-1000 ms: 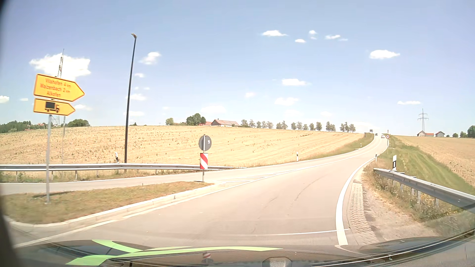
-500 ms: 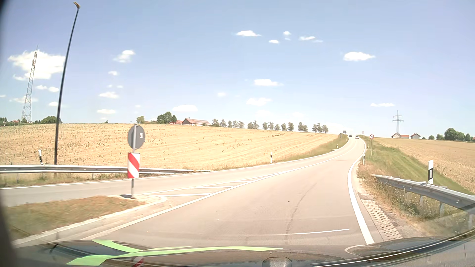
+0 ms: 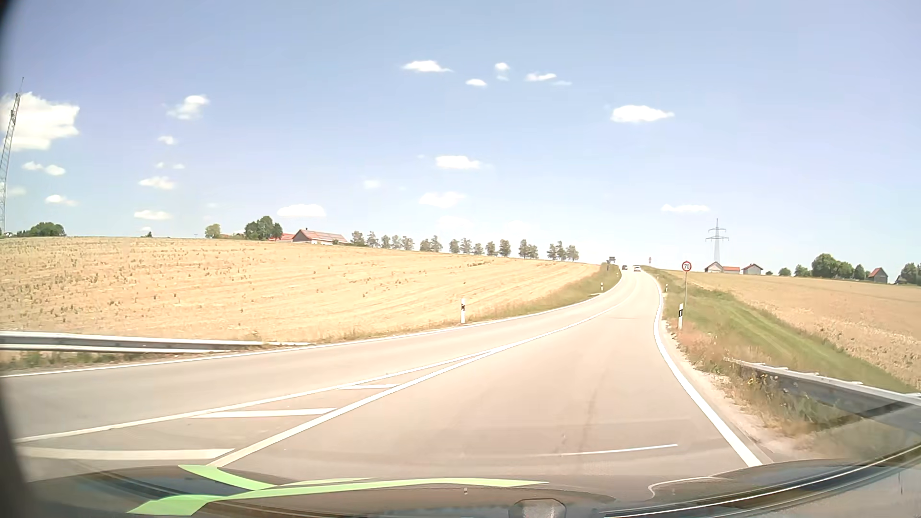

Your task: Follow the waypoints while adhering to traffic rules and regulations

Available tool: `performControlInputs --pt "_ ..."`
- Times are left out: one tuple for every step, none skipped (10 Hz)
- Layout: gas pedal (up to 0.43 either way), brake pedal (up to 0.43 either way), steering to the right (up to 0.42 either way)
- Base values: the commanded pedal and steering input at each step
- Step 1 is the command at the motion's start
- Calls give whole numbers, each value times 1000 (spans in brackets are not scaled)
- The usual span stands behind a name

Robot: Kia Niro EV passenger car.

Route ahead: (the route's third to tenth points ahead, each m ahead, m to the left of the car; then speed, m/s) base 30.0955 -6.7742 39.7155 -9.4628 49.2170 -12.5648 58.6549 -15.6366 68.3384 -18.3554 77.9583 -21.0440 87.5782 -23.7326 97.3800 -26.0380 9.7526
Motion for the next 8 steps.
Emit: performControlInputs --pt "319 0 110" --pt "319 0 109" --pt "319 0 108" --pt "331 0 105" --pt "339 0 97" --pt "350 0 85" --pt "358 0 77" --pt "370 0 74"
